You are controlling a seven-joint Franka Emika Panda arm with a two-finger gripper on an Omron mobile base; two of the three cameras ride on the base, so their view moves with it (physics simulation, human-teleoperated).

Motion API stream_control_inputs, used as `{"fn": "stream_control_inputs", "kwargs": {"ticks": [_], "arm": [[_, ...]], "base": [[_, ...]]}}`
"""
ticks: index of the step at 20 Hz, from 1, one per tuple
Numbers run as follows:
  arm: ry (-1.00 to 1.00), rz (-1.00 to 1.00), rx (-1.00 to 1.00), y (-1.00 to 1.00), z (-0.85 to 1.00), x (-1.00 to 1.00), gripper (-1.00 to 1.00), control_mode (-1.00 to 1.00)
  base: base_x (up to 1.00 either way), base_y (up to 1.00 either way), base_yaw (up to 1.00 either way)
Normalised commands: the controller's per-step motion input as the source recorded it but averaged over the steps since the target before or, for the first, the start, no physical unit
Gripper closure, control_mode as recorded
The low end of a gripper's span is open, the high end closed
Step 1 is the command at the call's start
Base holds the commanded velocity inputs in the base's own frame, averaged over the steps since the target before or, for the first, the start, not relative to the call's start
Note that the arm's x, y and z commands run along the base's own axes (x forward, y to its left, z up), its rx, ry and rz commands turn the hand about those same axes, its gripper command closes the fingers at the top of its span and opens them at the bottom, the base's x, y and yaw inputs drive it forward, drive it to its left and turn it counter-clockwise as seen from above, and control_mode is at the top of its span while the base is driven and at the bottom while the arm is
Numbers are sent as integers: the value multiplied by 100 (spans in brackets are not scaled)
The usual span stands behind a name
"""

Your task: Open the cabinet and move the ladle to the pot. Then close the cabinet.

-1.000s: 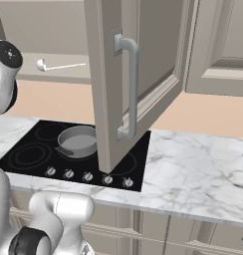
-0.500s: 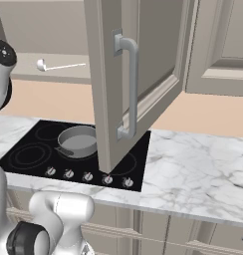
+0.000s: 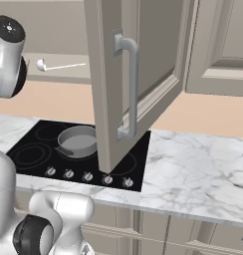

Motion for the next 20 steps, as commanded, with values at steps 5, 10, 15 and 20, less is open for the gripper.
{"fn": "stream_control_inputs", "kwargs": {"ticks": [5,10,15,20], "arm": [[-13,-9,-24,-49,5,47,-100,-100],[-16,-1,-20,-10,-8,53,-100,-100],[-17,0,-8,0,-33,39,-100,-100],[-12,0,0,3,-32,59,-100,-100]], "base": [[0,0,0],[0,0,0],[0,0,0],[0,0,0]]}}
